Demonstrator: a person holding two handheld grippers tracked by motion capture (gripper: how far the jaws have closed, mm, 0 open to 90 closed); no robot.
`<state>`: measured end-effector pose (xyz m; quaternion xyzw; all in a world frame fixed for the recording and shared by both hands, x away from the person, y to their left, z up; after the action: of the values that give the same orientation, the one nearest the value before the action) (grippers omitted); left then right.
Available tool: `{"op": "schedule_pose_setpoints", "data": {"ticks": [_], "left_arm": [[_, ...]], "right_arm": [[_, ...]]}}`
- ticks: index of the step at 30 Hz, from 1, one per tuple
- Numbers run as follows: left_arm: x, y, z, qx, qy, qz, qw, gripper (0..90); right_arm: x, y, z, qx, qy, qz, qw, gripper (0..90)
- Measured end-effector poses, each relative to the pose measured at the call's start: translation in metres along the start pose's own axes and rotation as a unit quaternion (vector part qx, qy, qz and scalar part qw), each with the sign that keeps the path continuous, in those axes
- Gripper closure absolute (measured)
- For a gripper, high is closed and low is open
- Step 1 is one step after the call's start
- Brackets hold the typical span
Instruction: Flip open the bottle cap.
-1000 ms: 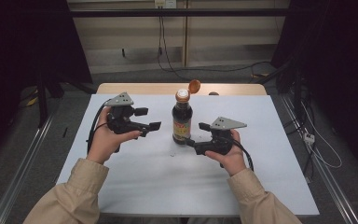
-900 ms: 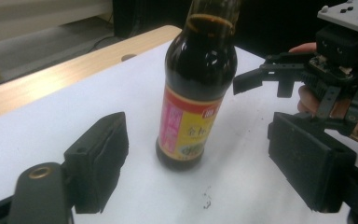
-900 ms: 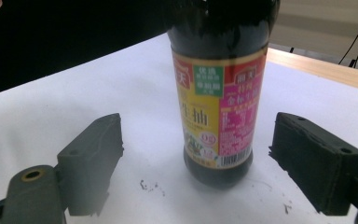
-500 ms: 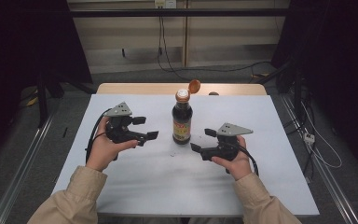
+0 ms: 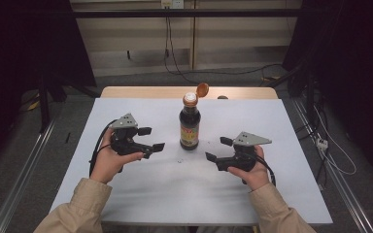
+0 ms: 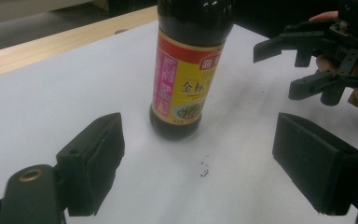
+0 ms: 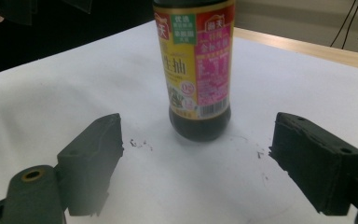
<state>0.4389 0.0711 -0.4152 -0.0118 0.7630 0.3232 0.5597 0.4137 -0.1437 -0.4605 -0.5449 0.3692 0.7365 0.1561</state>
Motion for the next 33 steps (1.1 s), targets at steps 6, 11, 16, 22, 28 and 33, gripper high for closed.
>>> {"op": "schedule_pose_setpoints", "data": {"ticks": [6,11,16,22,28,33], "left_arm": [[0.007,0.002,0.001,0.000,0.001,0.001,1.0000,15.4],[0.014,0.003,0.002,-0.003,0.003,0.004,1.0000,14.7],[0.017,0.007,0.003,-0.002,0.005,0.000,1.0000,14.0],[0.025,0.010,0.005,-0.005,0.006,0.001,1.0000,14.0],[0.031,0.014,0.005,-0.006,0.006,-0.001,1.0000,13.6],[0.038,0.016,0.005,-0.004,0.007,0.001,1.0000,13.2]], "right_arm": [[0.006,0.007,-0.005,0.006,-0.003,0.003,1.0000,16.5],[0.010,0.012,-0.005,0.007,0.000,0.005,1.0000,16.4],[0.013,0.017,-0.006,0.009,0.000,0.006,0.9999,16.3],[0.017,0.023,-0.007,0.012,-0.003,0.007,0.9999,16.3],[0.022,0.027,-0.008,0.016,0.001,0.012,0.9998,16.3],[0.026,0.031,-0.010,0.018,0.001,0.014,0.9997,16.3]]}}
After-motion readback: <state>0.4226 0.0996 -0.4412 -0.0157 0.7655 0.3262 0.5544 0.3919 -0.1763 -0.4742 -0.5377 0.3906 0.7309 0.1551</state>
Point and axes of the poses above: each handheld gripper's, and its own axes: y roughly backward along the jaws, x roughly out of its underside, z roughly to its left, the point moved 10 cm from there along -y, roughly forward along the jaws, and after that the axes turned 1 degree about -x, right-handed, at the moved point
